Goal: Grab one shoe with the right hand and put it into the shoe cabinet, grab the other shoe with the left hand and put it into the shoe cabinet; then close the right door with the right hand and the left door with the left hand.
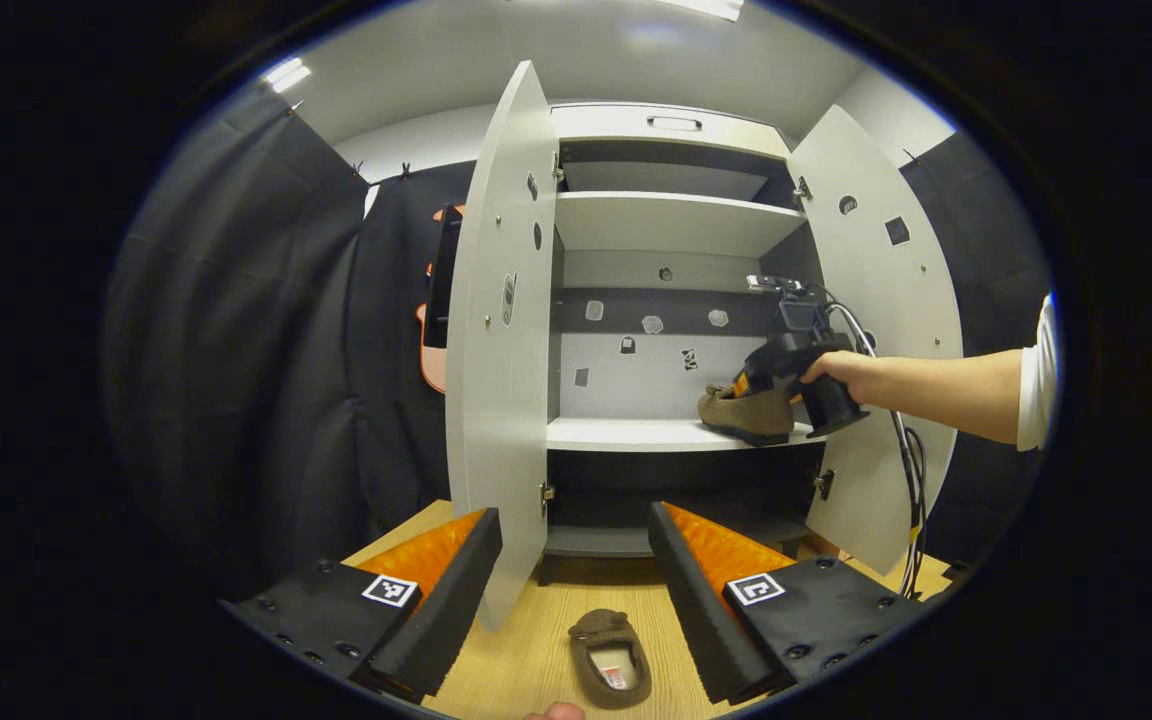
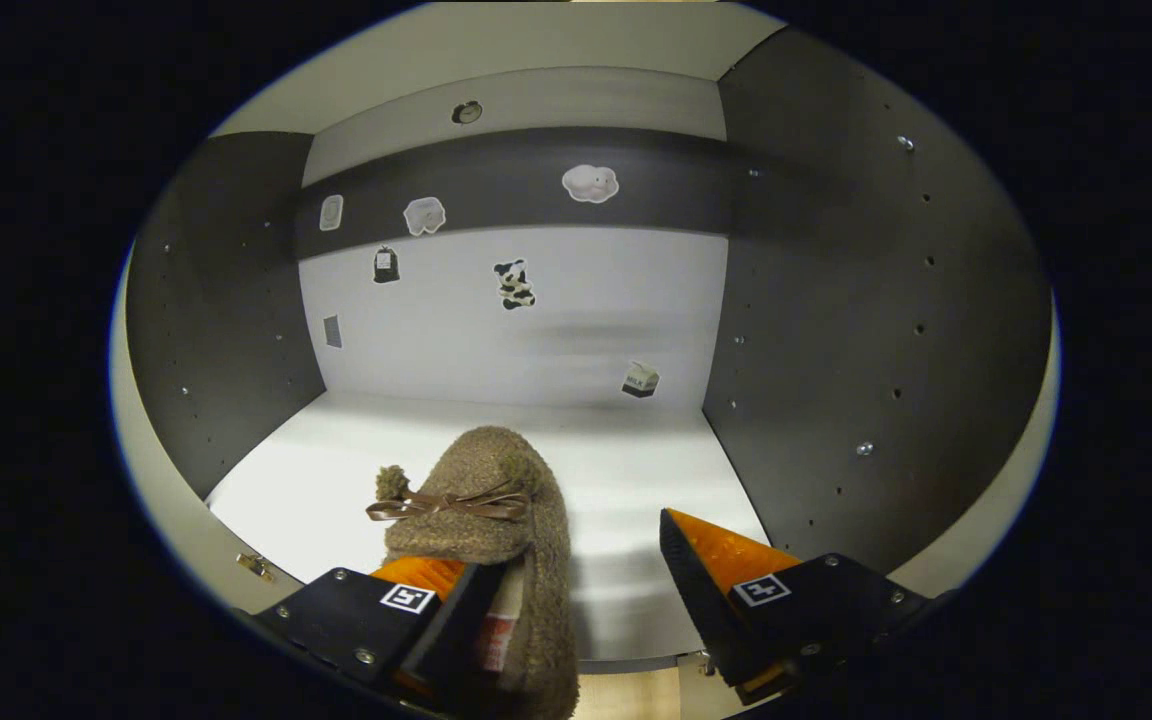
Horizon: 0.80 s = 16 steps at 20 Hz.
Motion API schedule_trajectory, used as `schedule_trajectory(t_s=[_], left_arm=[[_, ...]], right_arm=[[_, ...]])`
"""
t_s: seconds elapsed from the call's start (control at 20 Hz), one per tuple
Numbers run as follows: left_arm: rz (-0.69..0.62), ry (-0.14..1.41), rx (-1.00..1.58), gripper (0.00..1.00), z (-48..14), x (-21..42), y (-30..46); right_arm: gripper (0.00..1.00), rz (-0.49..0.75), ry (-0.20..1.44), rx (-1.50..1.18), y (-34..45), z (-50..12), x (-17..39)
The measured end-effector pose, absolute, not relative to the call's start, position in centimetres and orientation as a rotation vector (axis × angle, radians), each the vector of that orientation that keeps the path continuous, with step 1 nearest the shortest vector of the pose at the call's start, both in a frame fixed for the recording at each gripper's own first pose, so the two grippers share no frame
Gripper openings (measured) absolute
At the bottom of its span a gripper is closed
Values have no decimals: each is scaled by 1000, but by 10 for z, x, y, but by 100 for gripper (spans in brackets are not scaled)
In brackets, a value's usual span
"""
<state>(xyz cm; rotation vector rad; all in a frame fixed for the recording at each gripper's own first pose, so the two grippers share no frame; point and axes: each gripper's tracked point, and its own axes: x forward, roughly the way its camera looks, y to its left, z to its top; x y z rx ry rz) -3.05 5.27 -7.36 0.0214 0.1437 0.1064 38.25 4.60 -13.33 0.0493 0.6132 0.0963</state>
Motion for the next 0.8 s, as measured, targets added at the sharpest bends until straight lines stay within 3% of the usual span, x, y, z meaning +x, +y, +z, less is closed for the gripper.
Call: schedule_trajectory(t_s=[0.35, 0.4, 0.55, 0.8], left_arm=[[113, 133, 23, 99, -72, -33, 58], [108, 137, 21, 94, -75, -32, 58], [80, 150, 7, 97, -75, -30, 48], [75, 156, 27, 99, -81, -37, 40]], right_arm=[[93, 135, 560, 39, 48, -108, 349], [92, 130, 556, 36, 47, -109, 354], [92, 105, 585, 79, 51, -122, 378], [93, 124, 539, 36, 43, -110, 343]])
